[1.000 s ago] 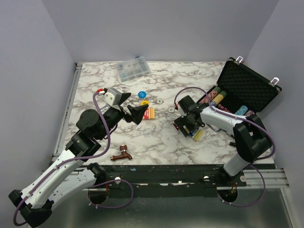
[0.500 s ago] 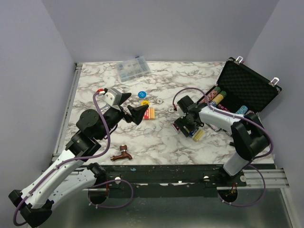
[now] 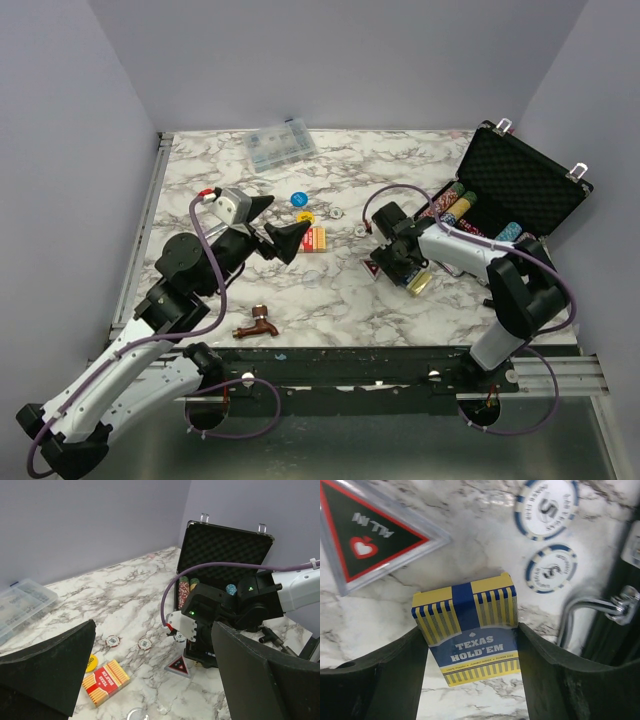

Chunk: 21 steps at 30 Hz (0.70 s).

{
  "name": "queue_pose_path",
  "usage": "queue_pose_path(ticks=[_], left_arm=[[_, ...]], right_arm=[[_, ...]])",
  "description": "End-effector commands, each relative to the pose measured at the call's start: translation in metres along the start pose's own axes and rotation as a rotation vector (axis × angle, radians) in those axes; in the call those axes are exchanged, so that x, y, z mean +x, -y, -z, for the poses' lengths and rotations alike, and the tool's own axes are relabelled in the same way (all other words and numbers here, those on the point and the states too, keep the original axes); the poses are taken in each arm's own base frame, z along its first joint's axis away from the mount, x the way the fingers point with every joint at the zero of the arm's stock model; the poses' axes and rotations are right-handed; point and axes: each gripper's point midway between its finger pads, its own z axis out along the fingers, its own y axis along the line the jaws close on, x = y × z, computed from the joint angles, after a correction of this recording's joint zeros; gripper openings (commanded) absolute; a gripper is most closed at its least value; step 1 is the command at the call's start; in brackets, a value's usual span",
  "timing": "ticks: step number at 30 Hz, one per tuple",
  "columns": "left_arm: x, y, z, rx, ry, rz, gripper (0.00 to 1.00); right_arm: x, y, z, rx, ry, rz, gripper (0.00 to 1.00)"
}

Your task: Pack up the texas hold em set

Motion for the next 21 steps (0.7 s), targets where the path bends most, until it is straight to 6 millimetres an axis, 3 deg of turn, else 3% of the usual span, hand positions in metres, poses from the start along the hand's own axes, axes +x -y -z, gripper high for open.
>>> queue_pose_path(ticks=[1, 5, 12, 17, 21], left_arm=[[-0.027, 0.009, 0.010, 0.030, 0.062, 0.016, 0.99], [-0.042, 0.010, 0.022, 0.026, 0.113, 0.032, 0.99], [-0.053, 0.005, 0.035, -0.015, 0.157, 0.046, 0.99], [-0.055, 0.012, 0.042, 0.001, 0.166, 0.038, 0.99], [-0.059, 0.015, 0.048, 0.007, 0.181, 0.022, 0.99]], right_arm=[[-0.004, 0.043, 0.024, 0.226, 0.022, 0.002, 0.39], [-0.010, 0.087, 0.053, 0.476, 0.046, -0.022, 0.37], [-0.034, 0.152, 0.106, 0.733, 0.170, -0.018, 0.36], [-0.027, 0.213, 0.102, 0.821, 0.154, -0.125, 0.32], [-0.018, 0.241, 0.087, 0.837, 0.093, -0.119, 0.34]])
